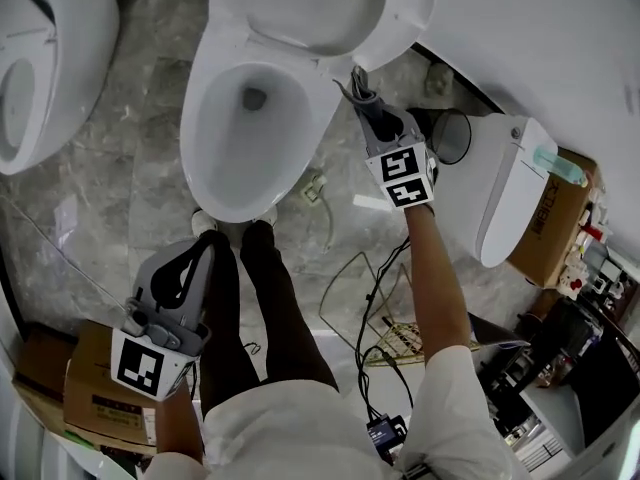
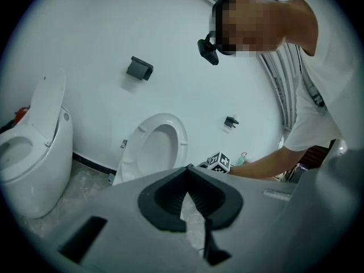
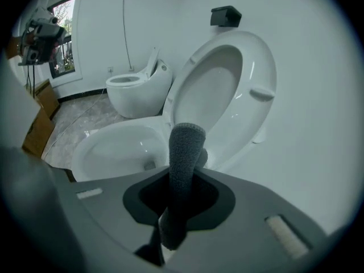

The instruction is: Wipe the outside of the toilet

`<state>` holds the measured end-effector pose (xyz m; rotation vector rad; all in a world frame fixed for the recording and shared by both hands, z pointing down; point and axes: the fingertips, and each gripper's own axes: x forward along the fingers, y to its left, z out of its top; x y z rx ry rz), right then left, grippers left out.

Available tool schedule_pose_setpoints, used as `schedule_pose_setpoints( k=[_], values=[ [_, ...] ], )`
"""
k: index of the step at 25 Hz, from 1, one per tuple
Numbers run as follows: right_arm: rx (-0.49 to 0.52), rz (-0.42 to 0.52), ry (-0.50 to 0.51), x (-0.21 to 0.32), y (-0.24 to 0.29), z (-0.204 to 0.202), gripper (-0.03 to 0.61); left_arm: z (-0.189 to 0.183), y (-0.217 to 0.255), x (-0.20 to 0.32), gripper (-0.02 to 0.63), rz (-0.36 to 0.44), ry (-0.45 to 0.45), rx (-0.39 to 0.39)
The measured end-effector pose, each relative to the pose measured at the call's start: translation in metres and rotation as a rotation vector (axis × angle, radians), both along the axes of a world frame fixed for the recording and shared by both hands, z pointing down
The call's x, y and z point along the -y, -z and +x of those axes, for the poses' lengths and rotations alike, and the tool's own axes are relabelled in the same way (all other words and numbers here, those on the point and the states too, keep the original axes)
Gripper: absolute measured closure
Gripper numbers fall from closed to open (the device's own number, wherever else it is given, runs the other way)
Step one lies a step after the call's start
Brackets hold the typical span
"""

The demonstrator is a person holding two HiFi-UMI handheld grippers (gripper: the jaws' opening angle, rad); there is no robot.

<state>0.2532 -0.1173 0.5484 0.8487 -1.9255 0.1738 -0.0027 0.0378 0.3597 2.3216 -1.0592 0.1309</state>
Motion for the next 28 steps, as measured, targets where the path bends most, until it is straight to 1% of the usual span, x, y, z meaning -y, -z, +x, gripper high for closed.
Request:
schedule_pose_setpoints(
  k=[5,9,12,18,23,28],
  values=[
    [-0.106,-0.029,0.063,0.021,-0.069,0.0,0.52,-0.005,-0.035,0.001,0.615,-0.024,0.016,0.005],
    [-0.205,-0.036,0.128,0.031,-0.115,-0.004,0.522,-0.008,-0.053,0.0,0.615,-0.049,0.03,0.0],
    [-0.29,-0.037,0.194,0.035,-0.144,-0.008,0.52,-0.01,-0.062,-0.003,0.615,-0.061,0.028,0.004],
    [-0.43,-0.078,0.31,0.039,-0.187,-0.009,0.52,-0.017,-0.076,-0.006,0.615,-0.084,0.034,0.019],
    [-0.475,-0.107,0.363,0.044,-0.2,-0.013,0.52,-0.016,-0.082,-0.009,0.615,-0.094,0.033,0.019],
    [-0.47,-0.148,0.374,0.042,-0.206,-0.014,0.526,-0.012,-0.085,-0.011,0.615,-0.099,0.026,0.011]
  ],
)
